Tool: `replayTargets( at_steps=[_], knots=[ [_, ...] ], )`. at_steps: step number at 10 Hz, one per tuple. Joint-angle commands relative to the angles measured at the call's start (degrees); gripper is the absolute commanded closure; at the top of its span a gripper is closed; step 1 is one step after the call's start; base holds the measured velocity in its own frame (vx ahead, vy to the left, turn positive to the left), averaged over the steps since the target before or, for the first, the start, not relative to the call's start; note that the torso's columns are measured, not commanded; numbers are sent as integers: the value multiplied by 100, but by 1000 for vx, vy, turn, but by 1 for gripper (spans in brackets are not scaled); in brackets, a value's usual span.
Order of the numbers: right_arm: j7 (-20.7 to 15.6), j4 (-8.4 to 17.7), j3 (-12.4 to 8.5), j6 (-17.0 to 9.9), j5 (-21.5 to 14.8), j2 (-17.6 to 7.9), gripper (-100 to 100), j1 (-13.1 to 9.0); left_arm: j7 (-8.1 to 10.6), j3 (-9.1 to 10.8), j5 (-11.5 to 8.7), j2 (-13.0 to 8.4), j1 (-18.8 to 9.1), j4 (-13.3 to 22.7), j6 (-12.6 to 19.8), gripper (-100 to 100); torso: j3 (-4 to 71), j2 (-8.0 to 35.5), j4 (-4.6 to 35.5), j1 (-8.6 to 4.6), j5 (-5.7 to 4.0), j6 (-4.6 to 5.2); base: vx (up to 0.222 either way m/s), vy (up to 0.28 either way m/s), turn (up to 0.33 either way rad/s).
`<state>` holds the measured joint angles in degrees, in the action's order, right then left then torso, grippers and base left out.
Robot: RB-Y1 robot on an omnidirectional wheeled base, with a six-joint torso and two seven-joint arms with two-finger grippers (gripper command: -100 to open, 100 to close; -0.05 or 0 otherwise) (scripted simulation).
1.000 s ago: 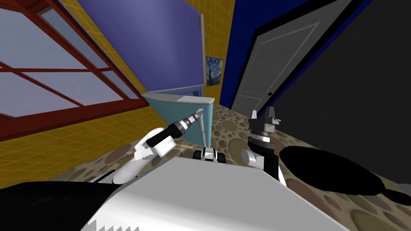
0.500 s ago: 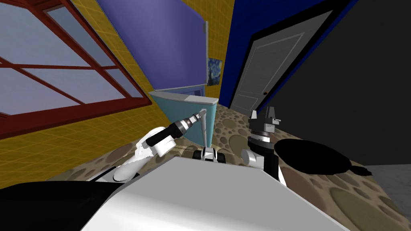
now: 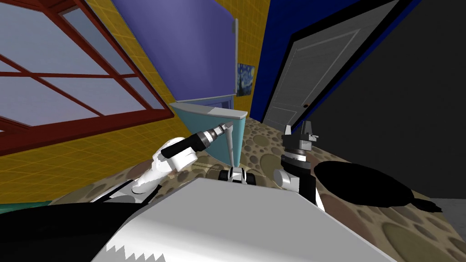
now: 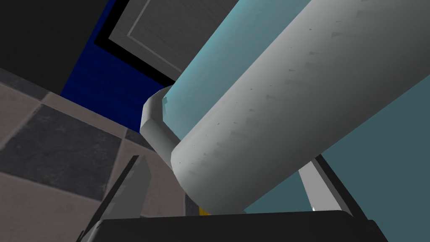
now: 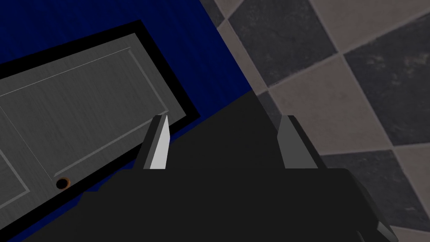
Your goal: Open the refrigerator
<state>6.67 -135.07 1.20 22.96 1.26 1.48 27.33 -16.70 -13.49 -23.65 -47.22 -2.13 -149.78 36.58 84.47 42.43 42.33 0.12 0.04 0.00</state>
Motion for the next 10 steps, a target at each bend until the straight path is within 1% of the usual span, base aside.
replayTargets(
  at_steps=[1,3,4,5,10],
  knots=[
    [0,0,0,0,0,0,0,0,39,188,-429,-132,-375,20,223,-100,0,0,0,-3,-1,0,-16,-21,75],
    [0,0,0,0,0,0,0,0,64,331,-749,-233,-644,30,377,-100,9,-13,-4,-12,-4,0,-13,-23,54],
    [0,0,0,0,0,0,0,0,57,285,-633,-194,-551,7,329,-100,12,-18,-6,-14,-5,0,-5,-10,11],
    [0,0,0,0,0,0,0,0,62,293,-650,-197,-566,5,353,0,13,-20,-7,-10,-3,1,0,0,0],
    [0,0,0,0,0,0,0,0,61,292,-648,-197,-565,6,351,0,9,-14,-4,-13,-4,0,0,0,0]
  ],
)
